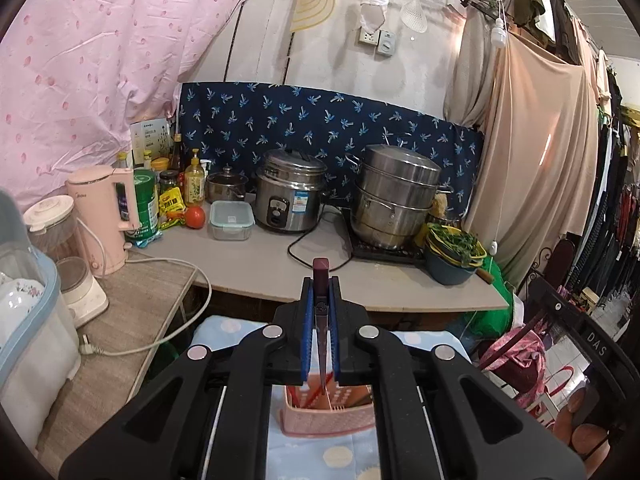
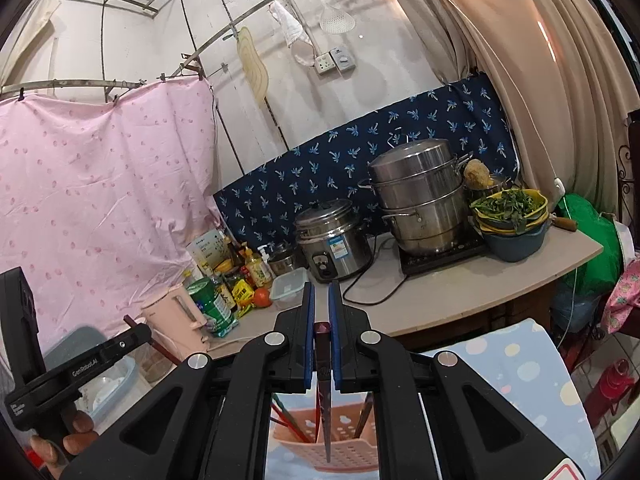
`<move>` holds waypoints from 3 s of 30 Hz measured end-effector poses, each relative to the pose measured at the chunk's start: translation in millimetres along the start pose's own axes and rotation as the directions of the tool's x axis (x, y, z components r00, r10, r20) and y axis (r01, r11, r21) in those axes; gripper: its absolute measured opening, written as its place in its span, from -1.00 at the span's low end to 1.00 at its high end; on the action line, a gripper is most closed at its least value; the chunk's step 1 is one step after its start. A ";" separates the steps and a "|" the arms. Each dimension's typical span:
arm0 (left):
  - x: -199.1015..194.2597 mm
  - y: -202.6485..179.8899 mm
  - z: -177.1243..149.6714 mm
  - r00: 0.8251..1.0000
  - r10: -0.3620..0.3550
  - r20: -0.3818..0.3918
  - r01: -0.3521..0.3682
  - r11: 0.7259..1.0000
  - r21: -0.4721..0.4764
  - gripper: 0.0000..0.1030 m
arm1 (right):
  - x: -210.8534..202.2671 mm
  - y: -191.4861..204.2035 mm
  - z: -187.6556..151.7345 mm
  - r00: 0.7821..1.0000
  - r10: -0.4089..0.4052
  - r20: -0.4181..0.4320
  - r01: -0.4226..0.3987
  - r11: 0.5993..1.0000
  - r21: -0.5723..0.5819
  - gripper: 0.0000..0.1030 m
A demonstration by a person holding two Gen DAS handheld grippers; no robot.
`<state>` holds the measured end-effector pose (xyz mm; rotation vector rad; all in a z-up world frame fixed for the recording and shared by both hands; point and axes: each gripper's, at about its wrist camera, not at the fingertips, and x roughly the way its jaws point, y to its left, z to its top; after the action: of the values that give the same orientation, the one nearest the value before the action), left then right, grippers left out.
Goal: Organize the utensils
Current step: 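Lower the chopsticks into the basket and open both tools, then move both tools back toward the last chopstick and gold spoon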
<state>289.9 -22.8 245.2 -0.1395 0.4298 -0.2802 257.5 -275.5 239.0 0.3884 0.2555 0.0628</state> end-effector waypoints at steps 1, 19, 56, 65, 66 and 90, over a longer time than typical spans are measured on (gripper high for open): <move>4.1 0.4 1.3 1.000 0.004 0.000 -0.004 1.000 0.001 -0.87 | 6.9 -0.6 3.1 1.000 0.000 0.005 0.000 1.000 0.001 -0.86; 67.9 11.6 -39.4 0.992 0.034 -0.125 -0.034 0.999 0.006 -0.87 | 90.7 -27.6 -57.0 0.982 -0.076 -0.171 0.073 0.997 -0.025 -0.86; 5.0 19.0 -146.2 0.960 0.086 -0.266 -0.082 0.996 0.027 -0.34 | -37.2 -21.3 -160.6 0.945 -0.107 -0.308 0.082 0.992 -0.094 -0.51; -10.4 20.2 -194.4 0.936 0.096 -0.339 -0.091 0.995 0.032 -0.34 | -68.1 -33.7 -212.6 0.909 -0.137 -0.395 0.110 0.990 -0.090 -0.51; -11.8 20.5 -198.8 0.933 0.099 -0.345 -0.093 0.995 0.034 -0.34 | -70.6 -35.2 -217.5 0.904 -0.139 -0.404 0.113 0.990 -0.088 -0.51; -38.8 33.9 -330.4 0.826 0.120 -0.551 -0.112 0.993 0.049 -0.34 | -118.3 -18.3 -351.2 0.772 -0.158 -0.615 0.058 0.982 -0.179 -0.51</move>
<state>122.5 -3.6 -43.5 -0.0129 1.0143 -0.1990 52.7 -176.6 -54.2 0.1865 0.9374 0.0975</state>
